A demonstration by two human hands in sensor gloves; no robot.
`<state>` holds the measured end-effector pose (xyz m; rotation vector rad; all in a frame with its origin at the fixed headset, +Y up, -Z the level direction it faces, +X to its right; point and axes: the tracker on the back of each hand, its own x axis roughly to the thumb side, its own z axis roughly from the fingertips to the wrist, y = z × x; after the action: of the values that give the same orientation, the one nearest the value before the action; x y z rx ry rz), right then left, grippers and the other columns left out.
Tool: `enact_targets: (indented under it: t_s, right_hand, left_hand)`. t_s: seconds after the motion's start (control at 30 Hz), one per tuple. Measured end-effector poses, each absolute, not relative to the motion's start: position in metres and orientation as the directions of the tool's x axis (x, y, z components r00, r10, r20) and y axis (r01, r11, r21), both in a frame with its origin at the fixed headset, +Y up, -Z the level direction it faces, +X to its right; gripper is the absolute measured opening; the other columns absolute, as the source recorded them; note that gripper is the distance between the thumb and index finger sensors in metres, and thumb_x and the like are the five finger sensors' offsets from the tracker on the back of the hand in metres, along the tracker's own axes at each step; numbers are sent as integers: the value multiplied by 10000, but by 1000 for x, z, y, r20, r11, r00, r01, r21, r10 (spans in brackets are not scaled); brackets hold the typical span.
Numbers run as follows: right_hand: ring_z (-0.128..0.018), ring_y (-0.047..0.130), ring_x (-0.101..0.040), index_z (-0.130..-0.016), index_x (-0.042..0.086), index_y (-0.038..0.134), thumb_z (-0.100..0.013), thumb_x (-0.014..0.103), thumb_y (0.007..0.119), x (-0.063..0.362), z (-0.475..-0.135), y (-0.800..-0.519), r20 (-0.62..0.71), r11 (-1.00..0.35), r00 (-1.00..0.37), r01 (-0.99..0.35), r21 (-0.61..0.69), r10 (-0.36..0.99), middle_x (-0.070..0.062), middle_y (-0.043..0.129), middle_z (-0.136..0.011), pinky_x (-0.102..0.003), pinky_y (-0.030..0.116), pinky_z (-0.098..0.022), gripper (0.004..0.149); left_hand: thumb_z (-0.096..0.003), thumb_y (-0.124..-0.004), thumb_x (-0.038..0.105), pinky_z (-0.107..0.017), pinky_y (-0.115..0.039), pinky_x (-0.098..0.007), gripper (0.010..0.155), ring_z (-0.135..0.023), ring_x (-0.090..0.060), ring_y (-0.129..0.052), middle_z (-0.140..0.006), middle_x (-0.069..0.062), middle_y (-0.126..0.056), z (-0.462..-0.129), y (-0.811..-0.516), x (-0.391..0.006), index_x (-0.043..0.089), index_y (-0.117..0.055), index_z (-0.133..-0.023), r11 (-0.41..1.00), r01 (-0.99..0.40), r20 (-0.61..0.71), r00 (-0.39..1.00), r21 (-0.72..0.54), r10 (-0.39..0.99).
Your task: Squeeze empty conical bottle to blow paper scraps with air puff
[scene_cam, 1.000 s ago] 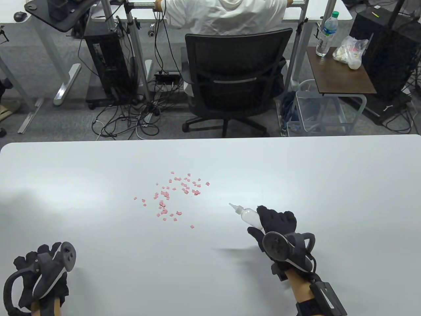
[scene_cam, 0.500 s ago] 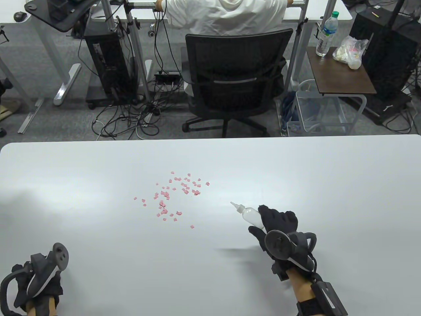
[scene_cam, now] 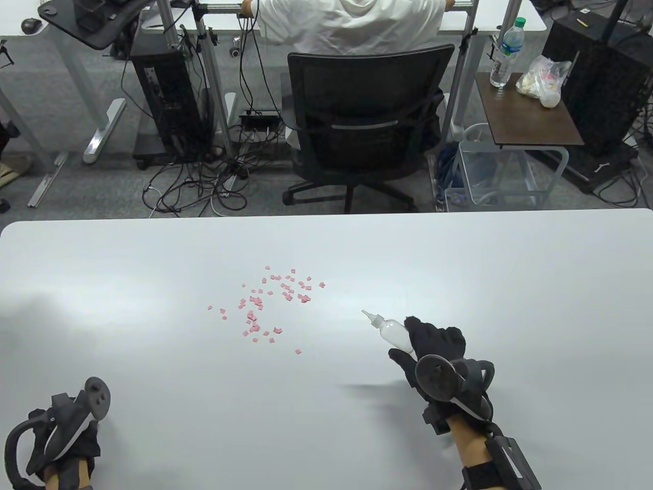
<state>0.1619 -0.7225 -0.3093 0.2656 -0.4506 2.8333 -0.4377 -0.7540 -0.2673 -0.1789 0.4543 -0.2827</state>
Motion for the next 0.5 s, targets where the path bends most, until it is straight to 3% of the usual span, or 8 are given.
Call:
enact_targets:
  t_s: [0.27, 0.5]
  right_hand:
    - [-756, 900, -379, -1064, 51, 695, -500, 479, 818, 162, -309, -722, 227, -915, -941, -307, -264, 250, -205, 849, -929, -714, 550, -680, 719]
    - [-766, 902, -374, -1064, 92, 712, -491, 479, 832, 156, -309, -722, 262, -908, -928, -330, -256, 264, -185, 859, -937, -714, 555, -679, 702]
  left_hand:
    - [-483, -938, 393, -775, -620, -506, 444, -683, -144, -1043, -877, 35, -996, -281, -727, -399, 317, -883, -916, 984, 162, -347, 921, -78, -180]
    - [-484, -940, 400, -774, -624, -506, 447, -683, -145, -1045, -874, 33, -999, -301, -699, -318, 314, -881, -919, 995, -27, -160, 986, 92, 41]
